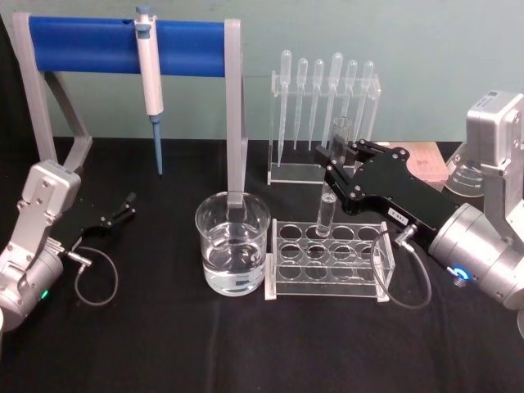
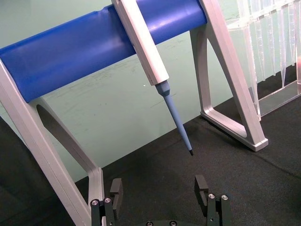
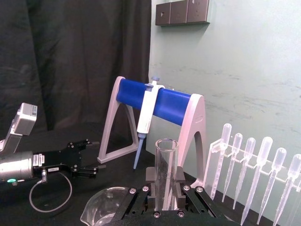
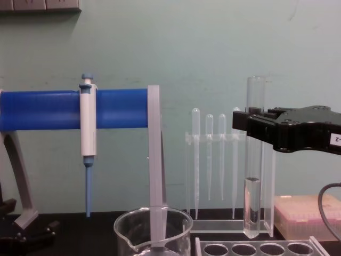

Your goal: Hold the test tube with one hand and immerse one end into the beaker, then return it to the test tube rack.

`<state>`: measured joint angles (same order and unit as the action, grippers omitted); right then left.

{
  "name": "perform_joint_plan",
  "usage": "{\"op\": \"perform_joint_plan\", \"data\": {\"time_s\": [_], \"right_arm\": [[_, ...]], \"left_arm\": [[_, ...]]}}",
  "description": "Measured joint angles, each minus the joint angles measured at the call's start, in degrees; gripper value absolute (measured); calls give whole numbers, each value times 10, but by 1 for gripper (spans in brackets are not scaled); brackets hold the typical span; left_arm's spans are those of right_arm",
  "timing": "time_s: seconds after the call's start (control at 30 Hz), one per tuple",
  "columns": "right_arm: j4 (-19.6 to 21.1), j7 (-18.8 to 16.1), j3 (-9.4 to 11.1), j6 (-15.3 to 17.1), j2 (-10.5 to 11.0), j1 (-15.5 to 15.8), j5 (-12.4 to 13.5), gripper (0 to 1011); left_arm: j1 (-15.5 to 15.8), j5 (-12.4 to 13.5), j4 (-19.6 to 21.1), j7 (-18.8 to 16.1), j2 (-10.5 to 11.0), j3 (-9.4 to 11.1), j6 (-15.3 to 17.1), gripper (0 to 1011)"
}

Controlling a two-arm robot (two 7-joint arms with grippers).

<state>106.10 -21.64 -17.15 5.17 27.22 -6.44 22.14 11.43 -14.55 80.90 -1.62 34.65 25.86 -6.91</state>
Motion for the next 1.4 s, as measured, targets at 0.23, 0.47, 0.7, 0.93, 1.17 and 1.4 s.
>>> {"op": "perform_joint_plan", "data": {"time_s": [0.23, 0.47, 0.7, 0.93, 1.17, 1.4], "right_arm": [[0, 0, 0, 0, 0, 0, 0, 225], [0, 0, 0, 0, 0, 0, 0, 225], [0, 0, 0, 0, 0, 0, 0, 226], [0, 0, 0, 0, 0, 0, 0, 225], [0, 0, 0, 0, 0, 0, 0, 226], [0, 0, 0, 0, 0, 0, 0, 225]], "left_arm": [[0, 0, 0, 0, 0, 0, 0, 1000], [0, 0, 0, 0, 0, 0, 0, 1000], [0, 0, 0, 0, 0, 0, 0, 1000], [0, 0, 0, 0, 0, 0, 0, 1000], [0, 0, 0, 0, 0, 0, 0, 1000], [0, 0, 0, 0, 0, 0, 0, 1000]]}}
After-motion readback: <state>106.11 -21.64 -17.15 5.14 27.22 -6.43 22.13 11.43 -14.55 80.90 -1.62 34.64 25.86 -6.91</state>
